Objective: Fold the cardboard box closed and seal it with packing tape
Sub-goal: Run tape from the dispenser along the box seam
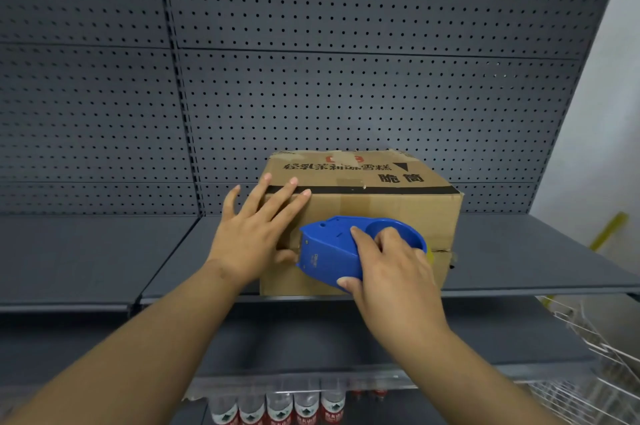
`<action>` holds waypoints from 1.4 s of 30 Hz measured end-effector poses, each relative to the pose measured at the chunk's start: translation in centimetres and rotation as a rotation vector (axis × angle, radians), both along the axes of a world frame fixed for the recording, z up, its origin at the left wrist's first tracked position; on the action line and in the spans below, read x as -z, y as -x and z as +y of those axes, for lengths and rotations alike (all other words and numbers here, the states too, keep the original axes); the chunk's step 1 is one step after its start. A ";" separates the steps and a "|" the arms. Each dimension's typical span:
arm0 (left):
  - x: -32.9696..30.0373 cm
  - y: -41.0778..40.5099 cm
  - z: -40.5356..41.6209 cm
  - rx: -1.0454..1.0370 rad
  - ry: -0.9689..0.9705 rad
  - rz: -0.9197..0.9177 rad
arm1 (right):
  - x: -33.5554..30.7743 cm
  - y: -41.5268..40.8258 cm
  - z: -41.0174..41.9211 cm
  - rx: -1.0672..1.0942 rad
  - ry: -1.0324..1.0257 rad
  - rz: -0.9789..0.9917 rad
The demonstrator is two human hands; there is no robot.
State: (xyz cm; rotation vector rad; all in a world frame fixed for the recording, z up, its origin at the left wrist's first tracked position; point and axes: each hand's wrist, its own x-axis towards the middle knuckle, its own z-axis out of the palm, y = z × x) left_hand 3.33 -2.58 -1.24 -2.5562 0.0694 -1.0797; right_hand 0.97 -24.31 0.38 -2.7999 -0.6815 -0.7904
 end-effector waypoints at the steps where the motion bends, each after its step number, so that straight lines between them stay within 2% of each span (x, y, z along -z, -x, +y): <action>1: 0.2 0.0 0.2 0.007 0.017 -0.009 | 0.2 -0.2 0.3 0.014 -0.005 -0.029; 7: 0.6 0.0 1.4 0.183 0.122 0.050 | 0.1 -0.2 1.5 0.080 0.037 -0.057; 12: -0.3 0.6 3.3 0.199 -0.011 0.149 | -0.3 0.0 1.9 0.083 0.048 -0.037; 23: -0.4 1.0 3.3 0.189 0.022 0.092 | 0.6 0.8 3.7 0.057 0.043 -0.009; 30: 1.0 1.9 4.4 0.133 0.134 0.045 | -0.6 1.6 4.2 0.044 0.056 0.005; 34: 1.6 2.9 3.7 0.105 0.230 -0.006 | -0.4 1.5 4.0 -0.027 0.041 0.068; 36: 2.0 3.0 3.0 0.133 0.296 0.039 | -0.4 1.4 4.0 -0.021 0.032 0.057; 39: 2.0 3.1 1.5 0.196 0.606 0.137 | -0.4 1.5 4.0 -0.022 0.033 0.072; 42: 1.6 2.8 0.4 0.269 0.866 0.069 | -0.5 1.4 3.9 -0.024 0.037 0.067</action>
